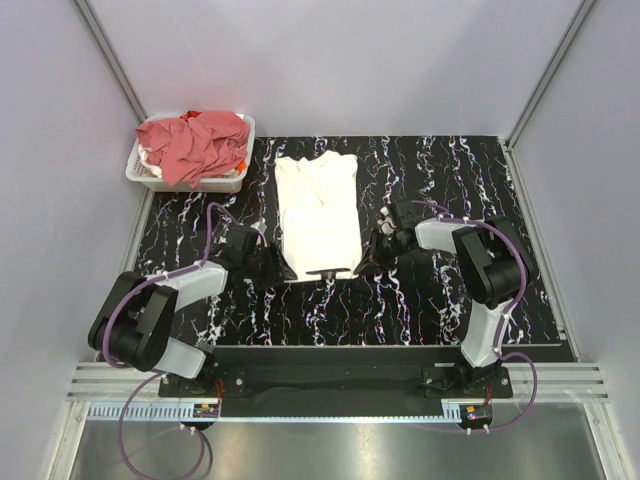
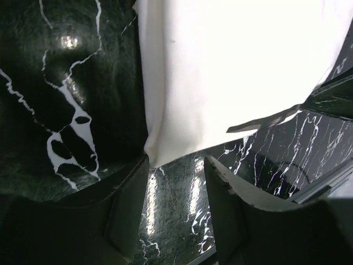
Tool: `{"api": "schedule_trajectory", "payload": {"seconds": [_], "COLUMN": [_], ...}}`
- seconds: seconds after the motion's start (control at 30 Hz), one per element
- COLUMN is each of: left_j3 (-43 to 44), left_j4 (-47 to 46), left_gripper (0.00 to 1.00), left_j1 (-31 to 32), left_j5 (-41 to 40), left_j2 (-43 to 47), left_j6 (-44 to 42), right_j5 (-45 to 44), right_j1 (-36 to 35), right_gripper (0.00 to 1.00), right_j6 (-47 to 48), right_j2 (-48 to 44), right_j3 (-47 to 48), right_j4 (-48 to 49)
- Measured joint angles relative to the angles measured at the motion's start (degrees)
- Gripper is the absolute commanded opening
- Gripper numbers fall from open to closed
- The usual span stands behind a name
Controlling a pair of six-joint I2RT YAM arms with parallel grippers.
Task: Fold and stack the t-shirts
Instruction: Fold the tshirt
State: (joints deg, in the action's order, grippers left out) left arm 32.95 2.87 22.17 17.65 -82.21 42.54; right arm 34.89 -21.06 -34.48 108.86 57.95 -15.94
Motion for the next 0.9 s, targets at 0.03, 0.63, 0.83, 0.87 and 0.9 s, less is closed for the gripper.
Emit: {"api": "schedule_trajectory", "payload": {"seconds": [0.03,0.63,0.83,0.87,0.9], "left_j3": [0.0,-1.2,-1.9,-2.2,-2.5], "left_j4": [-0.7,-8.0,-4.7,-3.3,-2.0], "left_gripper": [0.51,0.00,0.00,0.00,0.00], "left_j1": [0.0,0.3,2.5,3.1,3.7], "left_j5": [0.2,0.4,-1.2,-1.5,-1.7], "left_j2": [-0.3,-3.8,-0.9,0.2,1.4], "left_j6": [0.2,2.4,2.5,2.5,2.6], "right_j5": [0.2,2.6,1.4,1.2,0.8], "right_j1": [0.0,0.0,0.0,0.0,0.0], "right_gripper": [0.04,0.00,0.00,0.00,0.00], "right_j6": [0.1,-0.5,-2.0,-2.3,-2.8], "right_j2": [0.1,-0.1,-4.4,-5.4,-6.6], "right_j3": [-0.1,-2.6,-7.8,-8.9,-10.0], "right_j4": [0.3,5.3,5.7,5.6,5.5]}}
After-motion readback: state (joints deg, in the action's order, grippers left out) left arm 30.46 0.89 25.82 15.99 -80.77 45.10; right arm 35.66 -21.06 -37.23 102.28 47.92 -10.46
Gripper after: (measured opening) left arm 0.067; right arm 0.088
